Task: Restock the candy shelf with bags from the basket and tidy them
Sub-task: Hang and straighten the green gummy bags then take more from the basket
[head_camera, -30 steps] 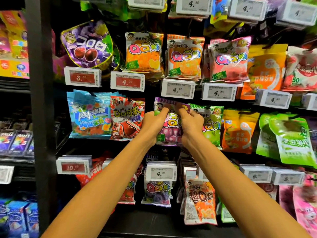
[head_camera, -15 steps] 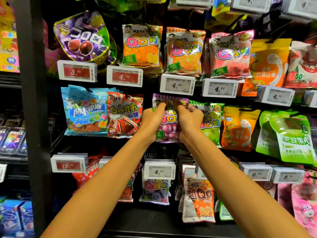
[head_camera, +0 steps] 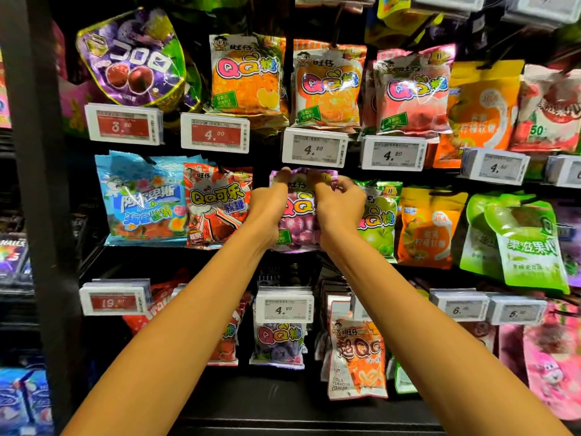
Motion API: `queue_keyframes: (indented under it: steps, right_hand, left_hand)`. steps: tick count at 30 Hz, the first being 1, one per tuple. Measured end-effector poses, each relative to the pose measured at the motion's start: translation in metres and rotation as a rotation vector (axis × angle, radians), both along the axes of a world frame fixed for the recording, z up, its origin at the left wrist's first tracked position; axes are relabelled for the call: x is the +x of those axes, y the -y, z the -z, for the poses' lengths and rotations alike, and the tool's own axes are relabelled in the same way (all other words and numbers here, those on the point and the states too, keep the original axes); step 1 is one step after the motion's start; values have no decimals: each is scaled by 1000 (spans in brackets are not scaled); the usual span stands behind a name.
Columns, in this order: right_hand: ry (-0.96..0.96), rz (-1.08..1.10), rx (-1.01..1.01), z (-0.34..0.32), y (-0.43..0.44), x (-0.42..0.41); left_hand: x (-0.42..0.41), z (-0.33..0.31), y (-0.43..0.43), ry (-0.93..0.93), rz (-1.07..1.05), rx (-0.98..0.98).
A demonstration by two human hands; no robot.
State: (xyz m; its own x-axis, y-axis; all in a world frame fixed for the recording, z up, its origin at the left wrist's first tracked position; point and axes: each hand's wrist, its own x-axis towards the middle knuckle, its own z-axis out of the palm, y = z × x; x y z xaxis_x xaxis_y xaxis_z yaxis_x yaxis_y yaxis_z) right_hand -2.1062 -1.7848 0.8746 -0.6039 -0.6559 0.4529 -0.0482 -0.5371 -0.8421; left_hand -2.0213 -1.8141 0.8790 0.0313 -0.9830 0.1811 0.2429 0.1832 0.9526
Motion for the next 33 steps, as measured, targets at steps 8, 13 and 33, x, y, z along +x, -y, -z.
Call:
queue_keyframes:
  steps: [8, 13, 33]
  right_hand:
    - [-11, 20, 106, 15, 10, -9]
    - [-61, 98, 157, 14, 23, -10]
    - [-201, 108, 201, 49, 10, 3]
  left_hand:
    - [-1, 17, 2, 41, 21, -5]
    - [-2, 24, 12, 83, -64, -73]
    - [5, 59, 3, 351, -74, -142]
